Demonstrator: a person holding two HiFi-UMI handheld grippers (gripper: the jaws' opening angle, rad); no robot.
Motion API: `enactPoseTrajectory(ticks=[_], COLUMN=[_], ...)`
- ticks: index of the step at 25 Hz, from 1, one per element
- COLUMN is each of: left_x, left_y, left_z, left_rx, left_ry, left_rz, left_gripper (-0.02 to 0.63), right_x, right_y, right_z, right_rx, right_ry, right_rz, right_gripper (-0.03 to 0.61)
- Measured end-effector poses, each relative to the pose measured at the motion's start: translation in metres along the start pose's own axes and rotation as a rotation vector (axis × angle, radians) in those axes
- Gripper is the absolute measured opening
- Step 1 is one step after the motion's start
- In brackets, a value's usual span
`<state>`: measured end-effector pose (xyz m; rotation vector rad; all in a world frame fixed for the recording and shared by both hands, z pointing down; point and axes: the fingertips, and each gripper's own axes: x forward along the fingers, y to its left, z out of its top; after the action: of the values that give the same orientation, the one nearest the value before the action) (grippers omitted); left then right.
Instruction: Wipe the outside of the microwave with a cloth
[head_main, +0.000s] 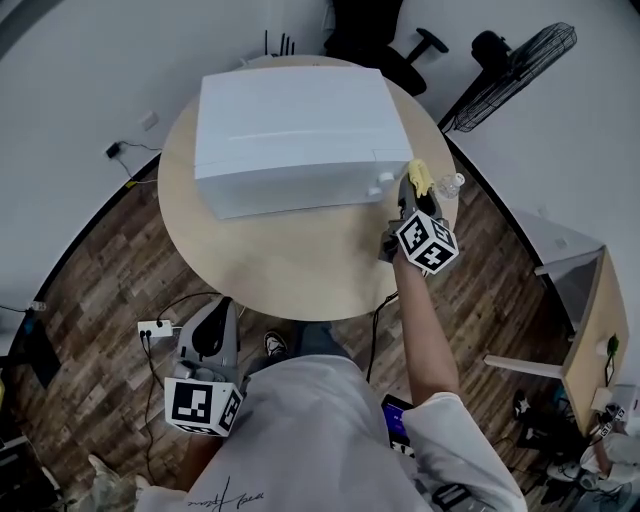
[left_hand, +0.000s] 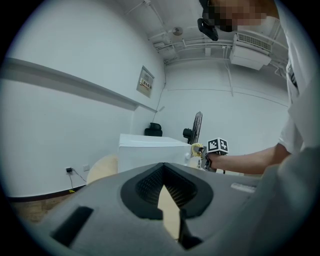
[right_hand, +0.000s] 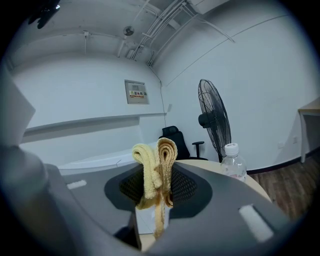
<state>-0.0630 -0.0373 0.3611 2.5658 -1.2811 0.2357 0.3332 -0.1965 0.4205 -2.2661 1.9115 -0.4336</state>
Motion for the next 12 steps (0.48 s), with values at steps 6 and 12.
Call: enactPoseTrajectory(ticks=[6, 12], left_x=[0.011, 0.016], left_y=[-0.001, 0.001], left_z=[-0.003, -0.001], left_rx=[0.011, 0.024], left_ry=[0.025, 0.022], left_rz=[-0.014, -0.028], left_gripper=[-0.009, -0.009], right_x=[0.004, 0.007], right_y=[0.007, 0.021], right_z=[-0.008, -0.016], right_rx=[-0.054, -0.098], right_ry=[-0.003, 0.015], right_rz=[-0.01, -0.004], right_gripper=[0.124, 0.124])
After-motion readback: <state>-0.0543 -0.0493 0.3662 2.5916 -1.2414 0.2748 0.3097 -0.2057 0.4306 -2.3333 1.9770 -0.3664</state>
